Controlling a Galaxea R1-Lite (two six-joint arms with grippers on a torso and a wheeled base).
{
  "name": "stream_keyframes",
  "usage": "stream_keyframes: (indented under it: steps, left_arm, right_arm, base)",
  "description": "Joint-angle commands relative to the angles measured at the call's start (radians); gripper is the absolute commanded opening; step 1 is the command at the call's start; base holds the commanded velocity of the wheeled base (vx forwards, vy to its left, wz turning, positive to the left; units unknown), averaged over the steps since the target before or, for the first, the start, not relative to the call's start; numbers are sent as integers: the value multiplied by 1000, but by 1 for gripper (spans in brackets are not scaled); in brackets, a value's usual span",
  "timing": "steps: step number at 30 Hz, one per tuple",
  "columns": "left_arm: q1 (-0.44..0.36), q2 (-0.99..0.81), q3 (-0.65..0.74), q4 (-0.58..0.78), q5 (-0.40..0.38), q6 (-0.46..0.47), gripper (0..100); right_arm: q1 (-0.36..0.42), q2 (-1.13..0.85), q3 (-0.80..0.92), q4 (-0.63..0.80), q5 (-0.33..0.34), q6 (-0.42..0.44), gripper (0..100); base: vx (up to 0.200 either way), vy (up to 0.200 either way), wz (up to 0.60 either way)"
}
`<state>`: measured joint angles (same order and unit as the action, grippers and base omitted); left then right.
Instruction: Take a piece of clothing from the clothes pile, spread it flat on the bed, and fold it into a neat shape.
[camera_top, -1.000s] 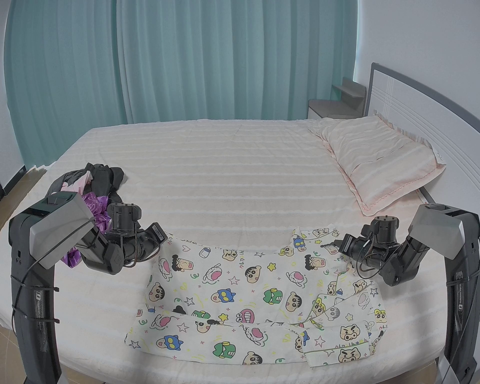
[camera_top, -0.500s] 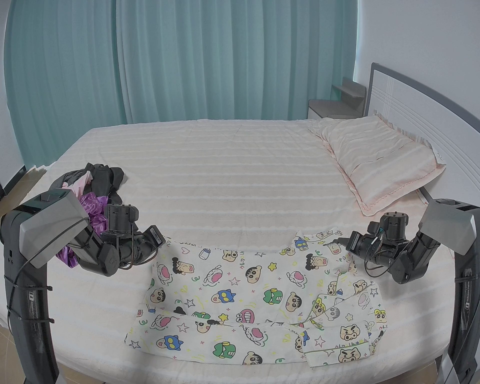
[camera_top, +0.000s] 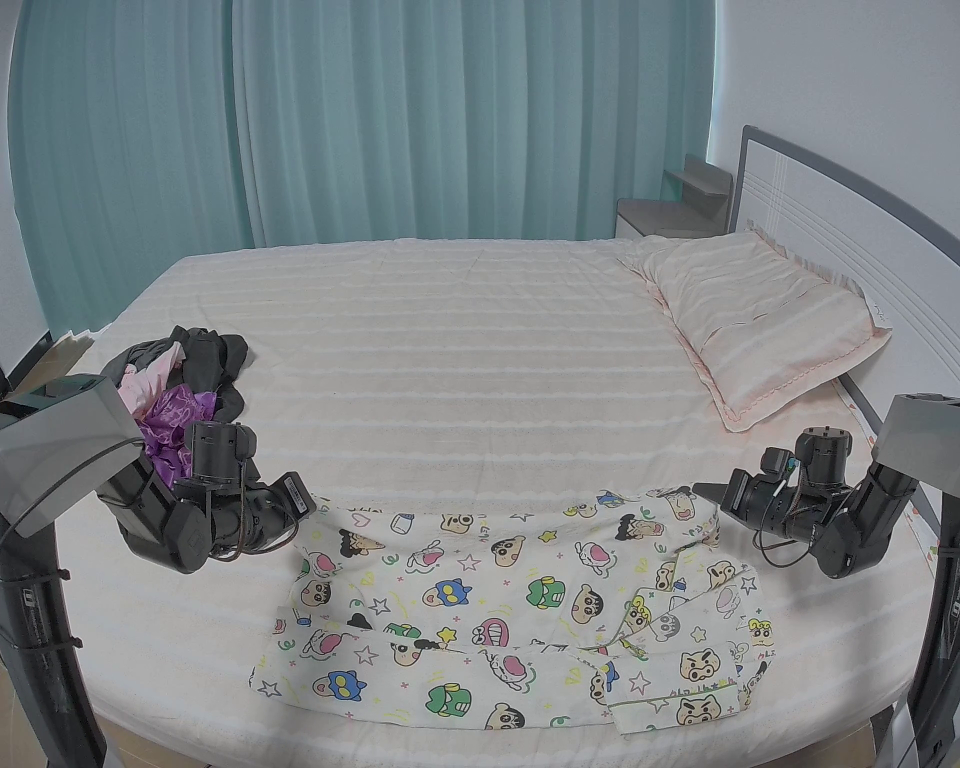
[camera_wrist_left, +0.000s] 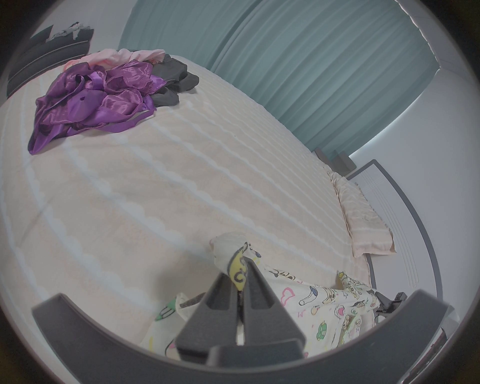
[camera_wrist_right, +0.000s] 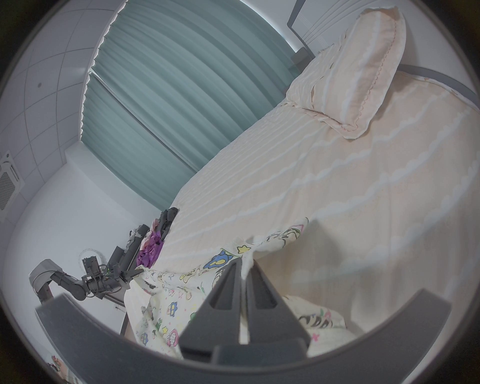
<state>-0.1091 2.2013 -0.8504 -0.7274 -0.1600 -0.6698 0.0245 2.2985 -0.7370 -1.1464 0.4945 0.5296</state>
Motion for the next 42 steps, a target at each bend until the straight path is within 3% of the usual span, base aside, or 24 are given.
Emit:
stream_keyframes:
  steps: [1, 8, 13, 21, 26, 32, 42]
  left_arm:
    - [-3, -98, 106, -4, -16, 16, 0]
    - [-3, -166, 237, -4, -62, 38, 0]
    - [-1, -163, 297, -18, -67, 72, 0]
    - [-1, -104, 363, -109, -65, 79, 0]
    - [0, -18, 406, -191, -62, 122, 0]
    - [-1, 23, 435, -248, -62, 125, 0]
    - [-3, 32, 452, -250, -59, 128, 0]
  right_arm:
    - [-28, -77, 113, -44, 45, -5, 0]
    - [-47, -156, 295, -99, 121, -23, 0]
    - [-61, -169, 426, -142, 170, -95, 0]
    - [-51, -100, 545, -220, 171, -160, 0]
    - [-49, 2, 604, -280, 165, -261, 0]
    - [-46, 53, 680, -385, 164, -267, 0]
    - [-47, 98, 708, -403, 162, -295, 0]
  base:
    - [0, 0, 0]
    - [0, 0, 0]
    - [0, 0, 0]
    - [0, 0, 0]
    - [0, 0, 0]
    - [0, 0, 0]
    - [0, 0, 0]
